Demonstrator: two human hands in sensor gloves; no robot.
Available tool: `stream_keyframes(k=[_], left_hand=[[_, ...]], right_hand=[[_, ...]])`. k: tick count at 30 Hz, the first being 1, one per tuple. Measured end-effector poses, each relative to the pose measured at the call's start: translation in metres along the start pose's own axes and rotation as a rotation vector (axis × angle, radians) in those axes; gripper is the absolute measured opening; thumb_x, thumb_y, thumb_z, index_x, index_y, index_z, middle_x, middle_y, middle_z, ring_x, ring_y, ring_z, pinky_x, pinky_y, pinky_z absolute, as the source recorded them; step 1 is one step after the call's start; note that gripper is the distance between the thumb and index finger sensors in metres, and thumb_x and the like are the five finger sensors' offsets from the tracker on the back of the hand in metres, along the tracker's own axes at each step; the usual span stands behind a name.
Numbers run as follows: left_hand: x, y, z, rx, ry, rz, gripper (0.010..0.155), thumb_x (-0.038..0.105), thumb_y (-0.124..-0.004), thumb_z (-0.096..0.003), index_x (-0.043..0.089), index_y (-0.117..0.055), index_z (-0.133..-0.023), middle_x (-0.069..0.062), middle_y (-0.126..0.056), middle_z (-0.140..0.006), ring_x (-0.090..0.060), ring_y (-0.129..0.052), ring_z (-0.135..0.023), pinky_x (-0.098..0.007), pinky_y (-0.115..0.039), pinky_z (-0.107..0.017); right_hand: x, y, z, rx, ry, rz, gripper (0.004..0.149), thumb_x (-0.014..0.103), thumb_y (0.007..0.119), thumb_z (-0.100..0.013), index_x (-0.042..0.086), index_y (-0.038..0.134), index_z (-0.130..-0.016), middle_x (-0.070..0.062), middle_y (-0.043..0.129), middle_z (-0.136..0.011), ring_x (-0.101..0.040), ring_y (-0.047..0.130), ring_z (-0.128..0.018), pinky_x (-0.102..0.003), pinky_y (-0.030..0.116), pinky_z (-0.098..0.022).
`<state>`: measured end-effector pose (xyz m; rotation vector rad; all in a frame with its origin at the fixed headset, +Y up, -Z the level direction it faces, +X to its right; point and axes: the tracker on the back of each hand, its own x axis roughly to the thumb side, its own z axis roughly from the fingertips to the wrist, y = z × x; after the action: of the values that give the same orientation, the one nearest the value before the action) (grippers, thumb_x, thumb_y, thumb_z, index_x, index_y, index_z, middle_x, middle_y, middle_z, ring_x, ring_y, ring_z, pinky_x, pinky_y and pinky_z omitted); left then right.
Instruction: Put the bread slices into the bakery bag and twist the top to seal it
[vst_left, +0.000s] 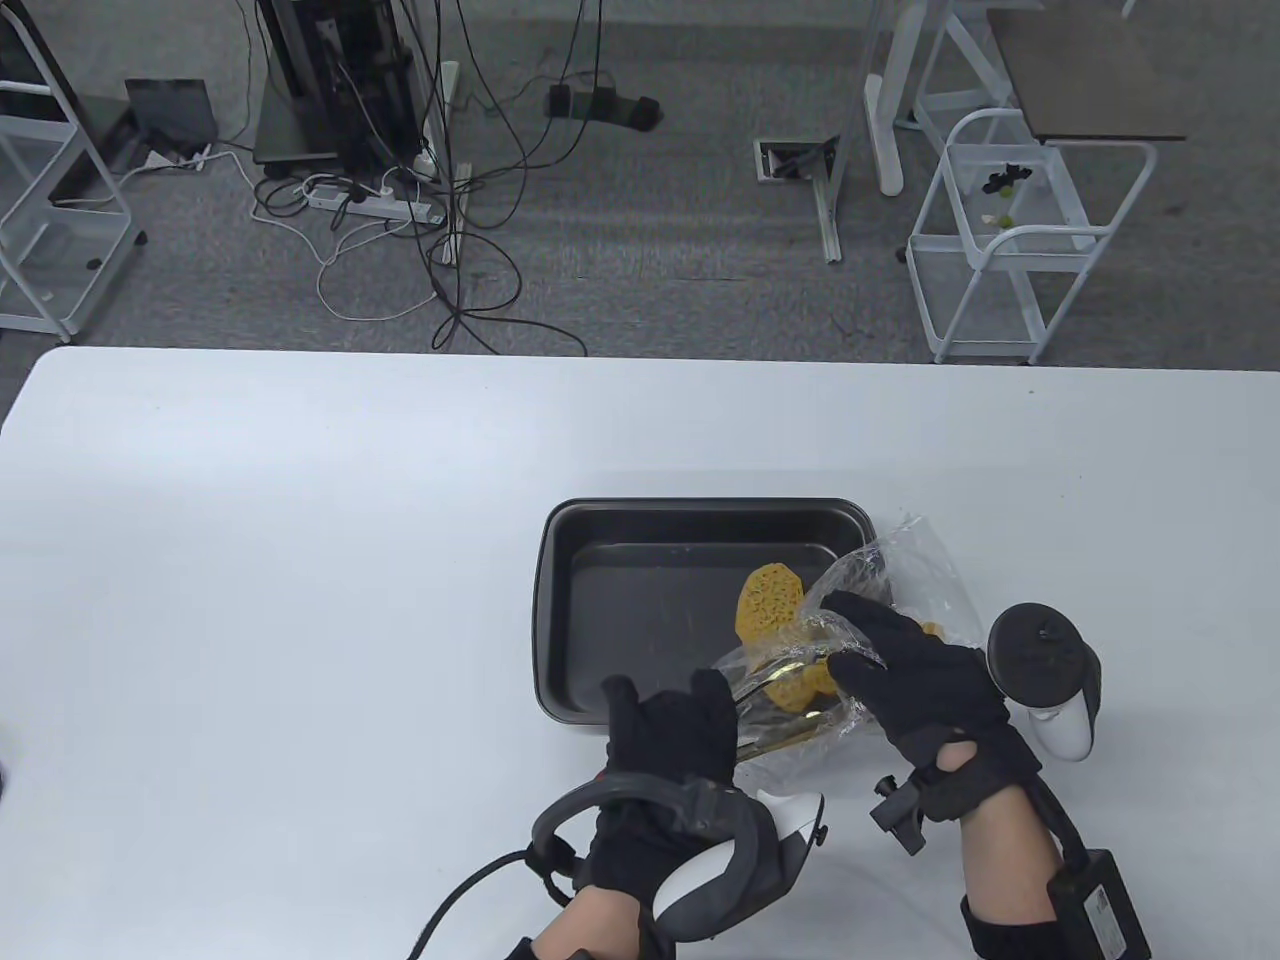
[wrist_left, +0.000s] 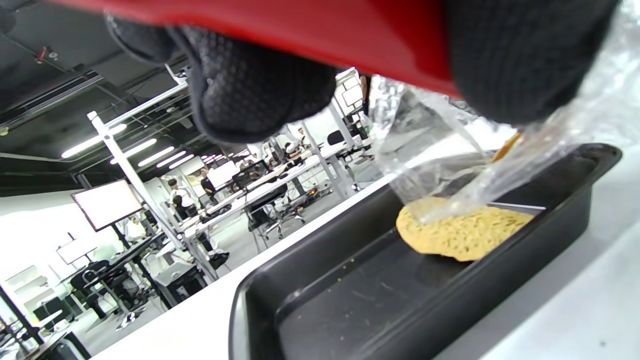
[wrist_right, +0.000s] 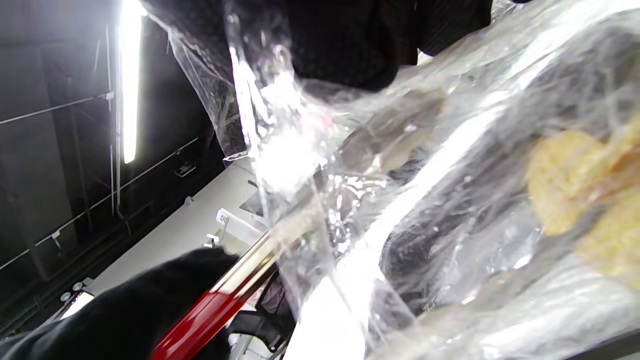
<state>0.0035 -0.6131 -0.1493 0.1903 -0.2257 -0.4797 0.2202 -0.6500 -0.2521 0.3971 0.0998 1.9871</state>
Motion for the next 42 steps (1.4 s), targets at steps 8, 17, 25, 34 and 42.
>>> stream_keyframes(k=[8, 17, 25, 34, 42], left_hand=[[-0.035, -0.001, 0.026, 0.01, 0.042, 0.001, 0.089, 0.069, -0.089, -0.032, 0.024, -0.064, -0.105, -0.006, -0.093, -0.084, -0.021, -0.102, -0.058, -0.054, -0.068, -0.077], [-0.083, -0.002, 0.049, 0.009, 0.118, 0.077, 0.089, 0.07, -0.088, -0.032, 0.024, -0.064, -0.105, -0.005, -0.094, -0.083, -0.021, -0.102, -0.058, -0.054, -0.068, -0.077], [-0.131, -0.031, 0.036, -0.196, 0.163, 0.471, 0.09, 0.071, -0.085, -0.0343, 0.019, -0.064, -0.105, -0.008, -0.095, -0.081, -0.021, -0.104, -0.053, -0.053, -0.073, -0.073], [-0.111, -0.108, -0.035, -0.569, 0.145, 0.693, 0.091, 0.072, -0.082, -0.0365, 0.015, -0.063, -0.105, -0.011, -0.096, -0.079, -0.021, -0.105, -0.049, -0.053, -0.075, -0.07], [-0.07, -0.147, -0.097, -0.656, 0.14, 0.637, 0.091, 0.072, -0.081, -0.0357, 0.014, -0.066, -0.104, -0.015, -0.099, -0.076, -0.021, -0.104, -0.05, -0.051, -0.075, -0.07]], right_hand=[[-0.003, -0.008, 0.002, -0.035, 0.006, -0.016, 0.045, 0.029, 0.082, -0.047, -0.014, 0.089, -0.052, -0.036, 0.069, -0.103, -0.066, 0.057, -0.093, -0.077, 0.04, -0.064], [-0.006, -0.017, 0.004, -0.073, 0.015, -0.036, 0.045, 0.03, 0.081, -0.048, -0.014, 0.089, -0.053, -0.035, 0.069, -0.102, -0.066, 0.057, -0.092, -0.077, 0.04, -0.064], [-0.007, -0.03, 0.009, -0.158, 0.017, -0.07, 0.045, 0.03, 0.081, -0.048, -0.014, 0.089, -0.056, -0.035, 0.07, -0.101, -0.065, 0.059, -0.092, -0.076, 0.042, -0.064], [-0.016, -0.048, 0.018, -0.291, 0.047, -0.192, 0.045, 0.03, 0.081, -0.048, -0.014, 0.089, -0.055, -0.035, 0.073, -0.099, -0.065, 0.062, -0.09, -0.076, 0.044, -0.063], [-0.022, -0.055, 0.019, -0.3, 0.057, -0.228, 0.045, 0.03, 0.081, -0.048, -0.014, 0.089, -0.055, -0.035, 0.073, -0.099, -0.065, 0.062, -0.089, -0.076, 0.044, -0.063]])
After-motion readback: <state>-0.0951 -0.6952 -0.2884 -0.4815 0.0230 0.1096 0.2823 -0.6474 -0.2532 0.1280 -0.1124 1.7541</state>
